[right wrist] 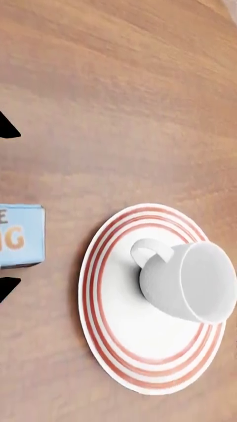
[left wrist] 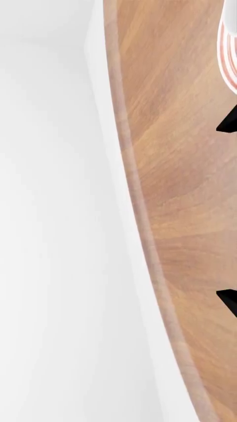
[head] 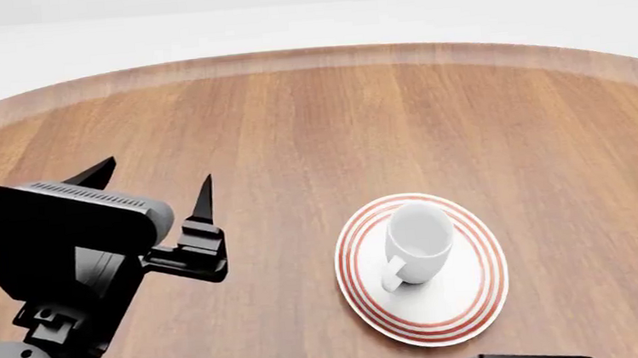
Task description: Pick up the white mug and put it on the plate, and put the chocolate pudding to the right of the plate.
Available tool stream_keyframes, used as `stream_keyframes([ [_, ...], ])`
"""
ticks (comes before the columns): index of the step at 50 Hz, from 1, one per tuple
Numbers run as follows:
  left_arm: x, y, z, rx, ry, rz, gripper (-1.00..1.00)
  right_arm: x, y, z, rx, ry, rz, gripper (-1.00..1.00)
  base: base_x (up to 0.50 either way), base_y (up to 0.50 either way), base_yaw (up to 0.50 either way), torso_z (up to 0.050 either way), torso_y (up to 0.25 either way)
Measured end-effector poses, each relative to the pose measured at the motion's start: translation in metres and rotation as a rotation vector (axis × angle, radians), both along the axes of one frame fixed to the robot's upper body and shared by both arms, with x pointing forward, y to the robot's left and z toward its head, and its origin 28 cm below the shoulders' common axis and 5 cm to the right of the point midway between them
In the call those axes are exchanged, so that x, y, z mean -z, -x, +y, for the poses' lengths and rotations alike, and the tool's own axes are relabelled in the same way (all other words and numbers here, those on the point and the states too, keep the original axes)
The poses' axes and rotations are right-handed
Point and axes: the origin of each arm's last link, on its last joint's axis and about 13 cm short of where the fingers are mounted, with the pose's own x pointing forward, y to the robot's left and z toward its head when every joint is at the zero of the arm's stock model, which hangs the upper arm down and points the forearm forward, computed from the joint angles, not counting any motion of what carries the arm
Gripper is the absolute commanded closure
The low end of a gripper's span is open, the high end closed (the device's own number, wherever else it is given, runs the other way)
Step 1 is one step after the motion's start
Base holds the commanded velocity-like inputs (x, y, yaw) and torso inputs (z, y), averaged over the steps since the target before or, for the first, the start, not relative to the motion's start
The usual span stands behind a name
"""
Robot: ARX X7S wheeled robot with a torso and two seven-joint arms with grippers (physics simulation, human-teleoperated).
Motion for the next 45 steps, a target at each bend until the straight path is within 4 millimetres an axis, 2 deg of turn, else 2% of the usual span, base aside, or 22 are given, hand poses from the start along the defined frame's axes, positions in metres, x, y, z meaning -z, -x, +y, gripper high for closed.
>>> stream_keyframes([
  [45, 0.006, -0.001, 0.001, -0.004, 0.03, 0.028, -1.0, 0.014, -0.004, -0.008, 0.015, 0.031, 0.069, -1.0, 0.0, 0.0, 0.0, 0.0, 0.0],
])
